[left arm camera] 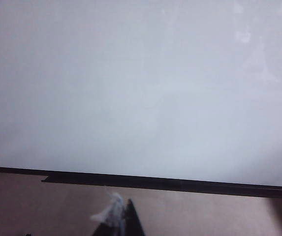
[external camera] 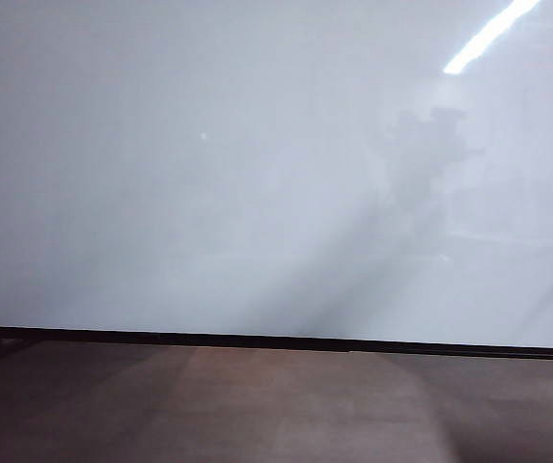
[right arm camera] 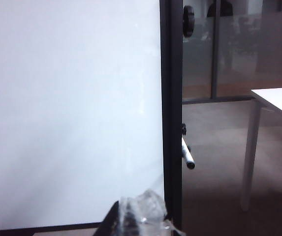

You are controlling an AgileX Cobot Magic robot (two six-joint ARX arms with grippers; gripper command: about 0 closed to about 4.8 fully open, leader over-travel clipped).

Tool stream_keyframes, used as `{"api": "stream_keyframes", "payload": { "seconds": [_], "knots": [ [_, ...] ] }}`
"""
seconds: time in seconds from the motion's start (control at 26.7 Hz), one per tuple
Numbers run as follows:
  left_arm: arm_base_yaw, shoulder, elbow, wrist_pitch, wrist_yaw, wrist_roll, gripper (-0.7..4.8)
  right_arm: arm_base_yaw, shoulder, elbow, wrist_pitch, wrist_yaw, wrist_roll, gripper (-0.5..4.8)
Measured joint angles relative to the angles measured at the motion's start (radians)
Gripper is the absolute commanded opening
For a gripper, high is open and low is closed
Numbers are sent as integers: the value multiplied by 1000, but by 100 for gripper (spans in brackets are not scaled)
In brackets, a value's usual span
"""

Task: Reach to the right to find the marker pen, pick it up, and write the number 7 on the whiteboard.

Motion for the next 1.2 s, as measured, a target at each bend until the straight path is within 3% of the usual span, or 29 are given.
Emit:
{"api": "stream_keyframes", "payload": {
  "seconds": [0.22, 0.52, 0.86, 1.2],
  "knots": [
    [0, 148, 138, 0, 6, -6, -5, 0, 202, 169, 63, 10, -38, -1],
    [-34, 399, 291, 53, 101, -20, -5, -1, 476, 343, 212, 21, -81, -1],
    [-233, 668, 489, 69, 108, -20, -5, -40, 684, 378, 372, 18, -124, -1],
    [-466, 811, 603, 55, 110, -19, -5, -239, 773, 378, 390, -114, -125, -1]
  ]
}}
